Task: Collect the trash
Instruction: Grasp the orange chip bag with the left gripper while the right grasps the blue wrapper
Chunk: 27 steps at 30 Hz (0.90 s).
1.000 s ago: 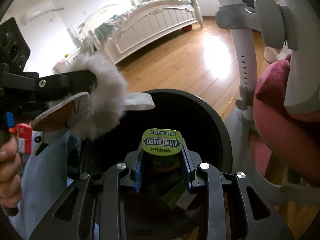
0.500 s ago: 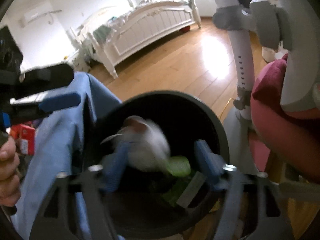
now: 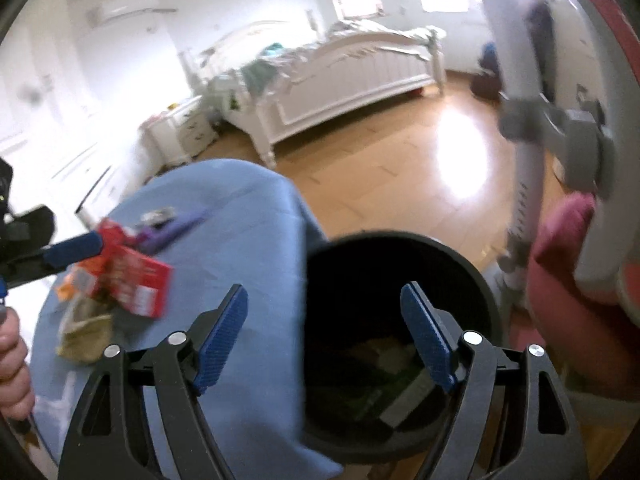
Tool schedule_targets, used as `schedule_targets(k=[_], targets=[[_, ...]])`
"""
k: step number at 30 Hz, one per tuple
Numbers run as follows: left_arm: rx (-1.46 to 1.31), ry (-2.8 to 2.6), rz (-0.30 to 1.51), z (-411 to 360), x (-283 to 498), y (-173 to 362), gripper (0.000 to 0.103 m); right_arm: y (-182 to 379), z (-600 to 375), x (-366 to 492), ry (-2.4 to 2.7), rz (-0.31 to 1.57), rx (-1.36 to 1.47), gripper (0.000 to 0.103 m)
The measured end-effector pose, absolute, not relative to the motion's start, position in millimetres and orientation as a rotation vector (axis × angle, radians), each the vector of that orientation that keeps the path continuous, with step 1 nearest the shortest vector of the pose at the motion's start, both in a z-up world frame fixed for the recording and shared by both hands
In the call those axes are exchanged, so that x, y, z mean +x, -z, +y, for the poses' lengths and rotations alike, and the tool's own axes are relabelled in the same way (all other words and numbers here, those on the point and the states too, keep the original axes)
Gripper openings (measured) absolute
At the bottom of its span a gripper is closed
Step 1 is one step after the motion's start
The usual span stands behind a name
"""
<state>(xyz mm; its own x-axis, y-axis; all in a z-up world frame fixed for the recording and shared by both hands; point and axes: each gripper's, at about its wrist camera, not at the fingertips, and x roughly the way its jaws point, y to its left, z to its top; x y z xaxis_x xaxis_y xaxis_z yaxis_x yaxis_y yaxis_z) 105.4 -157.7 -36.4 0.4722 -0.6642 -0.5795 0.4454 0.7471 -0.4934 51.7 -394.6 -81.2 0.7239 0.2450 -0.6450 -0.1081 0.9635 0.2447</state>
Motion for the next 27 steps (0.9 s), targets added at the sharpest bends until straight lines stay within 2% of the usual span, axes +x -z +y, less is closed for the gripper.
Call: schedule_targets(k=[7,11,14,19,23,27], targets=[[-0.312,0.298,0.749,-16.0,92.2,39.3,0.075,30.3,-307.6,60.6,-0.378,0.734,0.116,0.081],[-0.335,0.154,0.796,45.7,104.0,63.1,0.075,2.6,-242.5,79.5,-0.522,0.763,0.120,0.083],[-0.374,0.165,0.842,69.7,115.4,83.1,0.075,-8.1,-179.8,105.7,-0.633,0.866,0.140,0.090],[-0.331,0.211,0.887,71.9,128.5,99.7,0.074,12.3,-83.6,154.7,-0.607,1.040,0.048,0.090],[-0.300,0.264,0.882,69.4,119.6,98.9,0.074,53.7,-49.9,195.2,-0.506,1.225,0.033,0.090],[-0.320,0.288,0.883,71.3,116.7,100.7,0.075,78.7,-29.0,211.3,-0.479,1.321,-0.013,0.091]])
